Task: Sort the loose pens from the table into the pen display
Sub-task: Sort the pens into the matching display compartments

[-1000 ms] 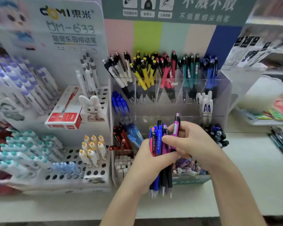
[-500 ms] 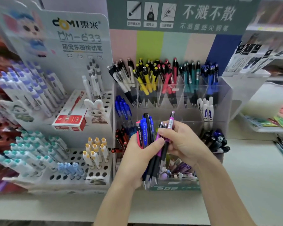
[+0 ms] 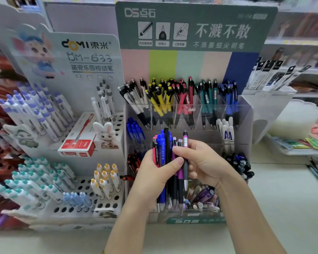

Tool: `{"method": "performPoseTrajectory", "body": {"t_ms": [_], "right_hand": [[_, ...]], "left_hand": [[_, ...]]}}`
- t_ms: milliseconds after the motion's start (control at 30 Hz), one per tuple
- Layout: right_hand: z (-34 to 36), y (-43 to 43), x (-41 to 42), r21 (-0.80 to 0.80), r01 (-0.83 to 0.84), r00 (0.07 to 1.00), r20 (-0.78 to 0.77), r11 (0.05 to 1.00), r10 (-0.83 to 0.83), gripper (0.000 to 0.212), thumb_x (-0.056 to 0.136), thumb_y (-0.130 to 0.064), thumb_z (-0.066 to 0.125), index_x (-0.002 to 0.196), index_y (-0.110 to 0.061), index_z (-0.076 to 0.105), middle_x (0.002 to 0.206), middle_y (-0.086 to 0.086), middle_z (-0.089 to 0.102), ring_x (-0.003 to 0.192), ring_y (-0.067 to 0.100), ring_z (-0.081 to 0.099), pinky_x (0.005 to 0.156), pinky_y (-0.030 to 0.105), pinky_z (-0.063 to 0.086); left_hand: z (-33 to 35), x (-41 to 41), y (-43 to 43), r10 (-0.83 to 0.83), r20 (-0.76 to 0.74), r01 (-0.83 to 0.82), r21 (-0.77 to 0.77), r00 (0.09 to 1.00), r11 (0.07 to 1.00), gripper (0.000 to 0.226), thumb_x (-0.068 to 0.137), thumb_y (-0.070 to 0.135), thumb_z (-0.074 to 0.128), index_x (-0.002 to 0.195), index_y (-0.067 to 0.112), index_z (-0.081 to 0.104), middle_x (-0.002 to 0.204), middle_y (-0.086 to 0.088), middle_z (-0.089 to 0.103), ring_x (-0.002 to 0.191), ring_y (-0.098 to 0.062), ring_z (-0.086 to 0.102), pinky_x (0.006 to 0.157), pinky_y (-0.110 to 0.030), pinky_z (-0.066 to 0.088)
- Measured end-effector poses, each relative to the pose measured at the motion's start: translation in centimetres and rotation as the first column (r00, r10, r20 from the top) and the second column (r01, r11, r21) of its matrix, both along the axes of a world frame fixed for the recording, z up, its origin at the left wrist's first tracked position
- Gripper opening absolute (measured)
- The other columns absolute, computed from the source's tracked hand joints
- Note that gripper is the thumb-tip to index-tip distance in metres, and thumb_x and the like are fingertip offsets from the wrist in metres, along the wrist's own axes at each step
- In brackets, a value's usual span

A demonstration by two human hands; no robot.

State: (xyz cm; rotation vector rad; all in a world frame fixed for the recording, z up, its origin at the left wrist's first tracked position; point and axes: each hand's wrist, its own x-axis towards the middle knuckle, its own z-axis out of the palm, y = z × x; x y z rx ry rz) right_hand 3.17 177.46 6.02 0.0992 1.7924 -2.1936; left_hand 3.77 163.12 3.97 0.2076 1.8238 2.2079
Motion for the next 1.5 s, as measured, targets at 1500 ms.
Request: {"method": "performPoseTrajectory", "body": {"t_ms": [1500], "right_hand": [[0.4,4.2,-0.9,0.603,0.69,0.703,-0.69,0.4,-0.173,0.017,0.091,-0.019,0.062,0.106,-0.014,0.063,0.093,-0.003,0.064,0.082,0.011,0.059,0.074,0.029,0.051]], "left_hand": [[-0.5,-1.4,1.4,-0.277,0.032,0.251,0.332,0.96,0.909,0.022,0.072,0.015,0.067,0.088,0.003,0.059,0.078,-0.007,0.058,0.062,-0.016,0.057,0.056,-0.028,0.05]]}}
